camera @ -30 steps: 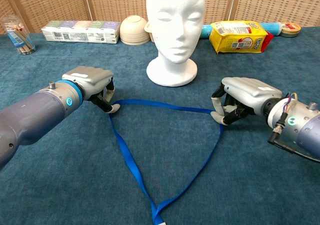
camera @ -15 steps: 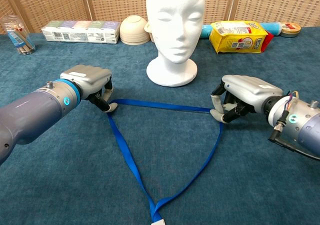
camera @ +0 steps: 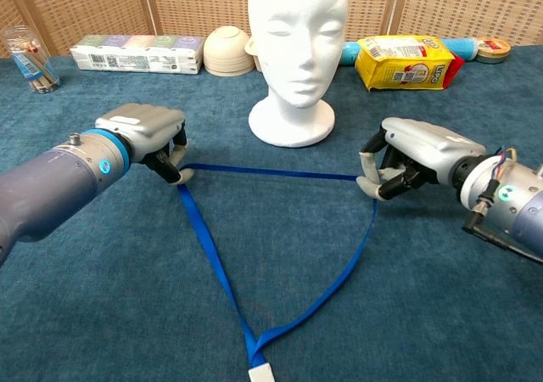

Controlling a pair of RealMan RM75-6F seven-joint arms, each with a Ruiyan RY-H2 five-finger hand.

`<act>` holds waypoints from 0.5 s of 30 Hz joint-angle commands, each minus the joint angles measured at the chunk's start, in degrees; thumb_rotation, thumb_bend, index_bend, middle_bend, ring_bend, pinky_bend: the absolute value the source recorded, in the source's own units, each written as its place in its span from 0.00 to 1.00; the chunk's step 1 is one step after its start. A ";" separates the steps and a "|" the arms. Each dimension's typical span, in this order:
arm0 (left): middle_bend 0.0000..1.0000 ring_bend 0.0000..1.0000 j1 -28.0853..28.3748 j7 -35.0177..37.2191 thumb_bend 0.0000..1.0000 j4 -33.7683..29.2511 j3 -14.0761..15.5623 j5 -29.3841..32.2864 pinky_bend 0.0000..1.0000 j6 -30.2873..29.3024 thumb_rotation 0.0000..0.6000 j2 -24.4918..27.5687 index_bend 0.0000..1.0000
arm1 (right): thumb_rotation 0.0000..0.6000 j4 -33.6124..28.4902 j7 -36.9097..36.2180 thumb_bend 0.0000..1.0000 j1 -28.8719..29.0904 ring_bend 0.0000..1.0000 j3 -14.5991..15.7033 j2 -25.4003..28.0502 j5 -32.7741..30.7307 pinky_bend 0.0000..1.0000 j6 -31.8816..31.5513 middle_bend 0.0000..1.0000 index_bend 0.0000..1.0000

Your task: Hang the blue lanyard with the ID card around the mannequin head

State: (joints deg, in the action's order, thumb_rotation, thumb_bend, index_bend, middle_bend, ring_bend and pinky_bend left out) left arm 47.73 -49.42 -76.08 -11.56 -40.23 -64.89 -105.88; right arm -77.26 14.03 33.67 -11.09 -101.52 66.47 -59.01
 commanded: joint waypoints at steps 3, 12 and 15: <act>1.00 1.00 -0.62 1.18 0.39 -1.18 -0.16 -1.13 1.00 -0.18 0.82 1.35 0.81 | 1.00 -0.79 -0.46 0.54 -0.13 1.00 -0.08 0.56 0.30 1.00 -0.24 1.00 0.73; 1.00 1.00 -1.13 2.46 0.39 -3.18 -0.88 -2.52 1.00 -1.04 0.82 3.03 0.81 | 1.00 -2.15 -0.74 0.54 -0.60 1.00 -0.16 1.28 0.57 1.00 -1.37 1.00 0.73; 1.00 1.00 -1.30 2.60 0.39 -4.15 -0.94 -3.17 1.00 -1.60 0.82 3.68 0.81 | 1.00 -2.99 -1.20 0.53 -0.87 1.00 -0.34 1.74 0.86 1.00 -2.04 1.00 0.73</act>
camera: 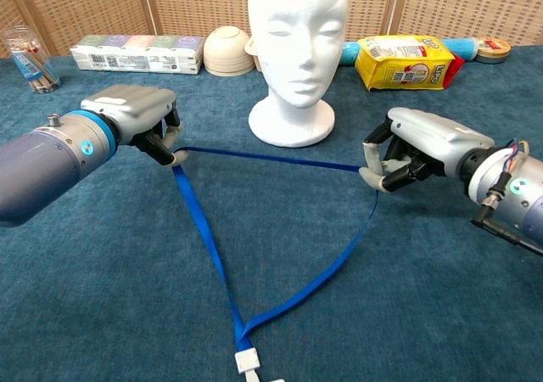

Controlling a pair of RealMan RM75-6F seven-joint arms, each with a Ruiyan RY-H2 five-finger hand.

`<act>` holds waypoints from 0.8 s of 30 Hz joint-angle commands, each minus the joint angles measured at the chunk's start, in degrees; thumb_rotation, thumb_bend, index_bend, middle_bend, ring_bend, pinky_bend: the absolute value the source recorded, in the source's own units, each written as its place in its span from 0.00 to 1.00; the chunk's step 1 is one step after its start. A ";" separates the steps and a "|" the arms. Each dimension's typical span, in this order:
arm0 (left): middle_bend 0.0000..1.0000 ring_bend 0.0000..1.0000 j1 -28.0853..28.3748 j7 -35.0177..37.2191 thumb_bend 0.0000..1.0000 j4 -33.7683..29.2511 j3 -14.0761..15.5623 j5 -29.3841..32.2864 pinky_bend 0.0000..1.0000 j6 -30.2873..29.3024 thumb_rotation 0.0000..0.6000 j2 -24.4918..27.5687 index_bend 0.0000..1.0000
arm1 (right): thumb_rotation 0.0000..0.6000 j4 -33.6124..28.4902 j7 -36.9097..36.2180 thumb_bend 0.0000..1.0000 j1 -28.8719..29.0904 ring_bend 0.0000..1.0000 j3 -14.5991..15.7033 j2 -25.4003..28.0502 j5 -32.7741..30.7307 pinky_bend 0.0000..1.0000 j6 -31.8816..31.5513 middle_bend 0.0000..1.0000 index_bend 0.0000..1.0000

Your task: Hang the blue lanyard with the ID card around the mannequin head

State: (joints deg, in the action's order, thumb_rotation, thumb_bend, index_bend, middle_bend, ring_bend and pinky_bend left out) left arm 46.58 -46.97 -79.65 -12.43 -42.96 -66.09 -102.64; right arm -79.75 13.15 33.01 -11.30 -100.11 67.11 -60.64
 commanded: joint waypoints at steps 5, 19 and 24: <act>1.00 1.00 -0.81 0.95 0.39 -3.28 -0.14 -2.72 1.00 -2.44 0.83 1.84 0.81 | 1.00 -2.74 -1.25 0.54 -0.92 1.00 -0.19 1.56 1.36 1.00 -2.03 1.00 0.73; 1.00 1.00 -4.42 4.28 0.39 -14.46 -0.88 -9.24 1.00 -9.48 0.82 8.49 0.81 | 1.00 -14.54 -3.52 0.54 -2.53 1.00 -0.70 7.84 6.30 1.00 -6.40 1.00 0.73; 1.00 1.00 -5.70 4.12 0.39 -20.04 -1.28 -11.99 1.00 -12.30 0.83 12.28 0.81 | 1.00 -20.86 -3.16 0.54 -2.55 1.00 -2.03 11.77 7.37 1.00 -7.36 1.00 0.73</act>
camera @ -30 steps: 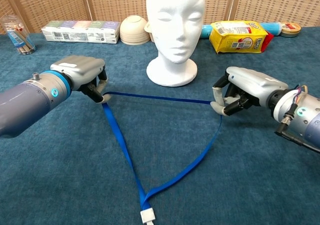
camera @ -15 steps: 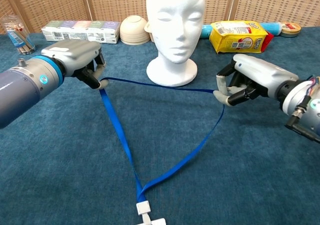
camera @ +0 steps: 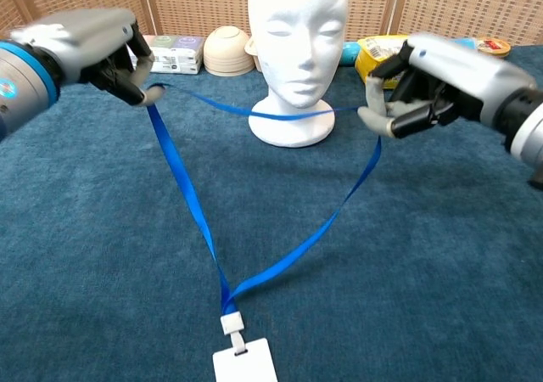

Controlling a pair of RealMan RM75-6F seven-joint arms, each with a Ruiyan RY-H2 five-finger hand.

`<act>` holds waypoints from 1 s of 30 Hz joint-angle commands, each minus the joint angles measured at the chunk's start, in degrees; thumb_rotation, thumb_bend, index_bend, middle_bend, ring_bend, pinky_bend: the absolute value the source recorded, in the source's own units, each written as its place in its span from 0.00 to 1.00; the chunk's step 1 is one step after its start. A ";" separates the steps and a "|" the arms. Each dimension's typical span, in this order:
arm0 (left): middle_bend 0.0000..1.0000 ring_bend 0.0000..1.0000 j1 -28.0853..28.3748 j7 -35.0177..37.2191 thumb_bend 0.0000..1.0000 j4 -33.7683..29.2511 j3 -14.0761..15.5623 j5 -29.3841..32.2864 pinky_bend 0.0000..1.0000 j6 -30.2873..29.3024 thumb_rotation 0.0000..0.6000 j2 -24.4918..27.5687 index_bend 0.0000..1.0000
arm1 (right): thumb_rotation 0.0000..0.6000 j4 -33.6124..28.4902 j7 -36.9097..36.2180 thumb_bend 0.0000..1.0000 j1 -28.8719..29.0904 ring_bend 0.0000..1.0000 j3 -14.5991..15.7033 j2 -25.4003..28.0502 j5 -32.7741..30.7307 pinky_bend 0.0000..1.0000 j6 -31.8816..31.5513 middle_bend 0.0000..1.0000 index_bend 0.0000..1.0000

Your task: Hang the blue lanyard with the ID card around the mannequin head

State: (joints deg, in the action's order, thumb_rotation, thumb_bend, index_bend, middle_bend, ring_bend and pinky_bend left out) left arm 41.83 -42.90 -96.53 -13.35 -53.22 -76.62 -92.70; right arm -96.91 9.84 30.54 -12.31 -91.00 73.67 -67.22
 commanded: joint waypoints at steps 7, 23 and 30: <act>1.00 1.00 -1.76 -0.70 0.39 -10.80 -2.26 -3.88 1.00 -4.23 0.82 7.45 0.81 | 1.00 -11.25 -0.30 0.54 0.25 1.00 -3.51 8.03 0.09 1.00 -0.57 1.00 0.73; 1.00 1.00 -0.10 -2.87 0.39 -22.43 -9.80 -0.36 1.00 -4.95 0.83 17.74 0.81 | 1.00 -22.58 -2.16 0.54 2.37 1.00 -11.28 19.43 -6.65 1.00 0.84 1.00 0.73; 1.00 1.00 1.95 -3.52 0.39 -23.62 -12.34 3.59 1.00 -4.36 0.83 19.83 0.81 | 1.00 -23.29 -5.18 0.54 4.03 1.00 -14.42 23.02 -10.86 1.00 2.66 1.00 0.73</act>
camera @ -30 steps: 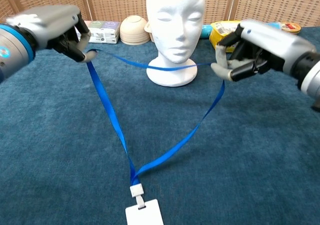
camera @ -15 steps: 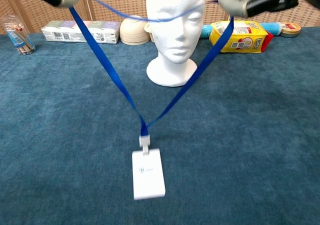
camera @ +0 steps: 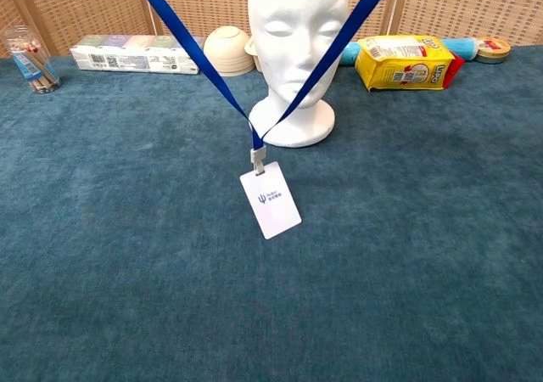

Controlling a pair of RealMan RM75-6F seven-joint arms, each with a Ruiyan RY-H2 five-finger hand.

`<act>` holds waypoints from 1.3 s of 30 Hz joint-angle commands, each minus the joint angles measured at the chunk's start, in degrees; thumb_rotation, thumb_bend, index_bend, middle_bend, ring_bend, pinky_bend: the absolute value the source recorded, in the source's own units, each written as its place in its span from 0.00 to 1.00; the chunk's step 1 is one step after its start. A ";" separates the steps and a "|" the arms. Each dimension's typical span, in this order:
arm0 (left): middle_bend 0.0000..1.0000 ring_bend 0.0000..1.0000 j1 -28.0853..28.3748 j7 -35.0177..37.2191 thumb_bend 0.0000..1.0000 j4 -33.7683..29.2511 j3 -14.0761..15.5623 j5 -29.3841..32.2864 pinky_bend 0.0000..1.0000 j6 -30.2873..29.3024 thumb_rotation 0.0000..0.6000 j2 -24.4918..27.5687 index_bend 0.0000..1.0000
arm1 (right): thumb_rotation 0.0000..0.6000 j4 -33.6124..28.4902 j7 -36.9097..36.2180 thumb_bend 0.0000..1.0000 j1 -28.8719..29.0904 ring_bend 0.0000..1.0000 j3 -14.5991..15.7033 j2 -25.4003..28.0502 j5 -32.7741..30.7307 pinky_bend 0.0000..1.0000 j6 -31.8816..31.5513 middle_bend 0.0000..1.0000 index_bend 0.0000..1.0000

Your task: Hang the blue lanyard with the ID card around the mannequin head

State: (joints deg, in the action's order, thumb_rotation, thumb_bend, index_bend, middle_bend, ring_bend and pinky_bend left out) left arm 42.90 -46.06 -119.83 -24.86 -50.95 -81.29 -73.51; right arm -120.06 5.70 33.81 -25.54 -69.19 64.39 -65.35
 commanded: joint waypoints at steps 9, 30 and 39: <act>1.00 1.00 4.46 -1.25 0.39 1.39 -2.74 6.16 1.00 1.47 0.83 1.21 0.81 | 1.00 0.91 -2.90 0.54 3.09 1.00 -3.31 3.86 -5.90 1.00 2.59 1.00 0.74; 1.00 1.00 15.08 -1.74 0.39 14.36 -6.30 19.55 1.00 6.59 0.82 -0.88 0.81 | 1.00 11.77 -5.14 0.54 12.21 1.00 -6.48 6.00 -17.66 1.00 10.20 1.00 0.74; 1.00 1.00 19.63 -2.42 0.39 19.84 -6.32 23.36 1.00 7.68 0.82 -3.41 0.81 | 1.00 18.52 -4.16 0.54 17.06 1.00 -6.41 6.50 -23.48 1.00 14.89 1.00 0.74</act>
State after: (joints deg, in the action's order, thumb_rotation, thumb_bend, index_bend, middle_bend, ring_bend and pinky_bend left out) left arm 61.99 -48.30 -100.55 -31.22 -28.07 -73.70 -76.50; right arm -102.34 1.22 50.16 -32.01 -62.85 41.67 -51.10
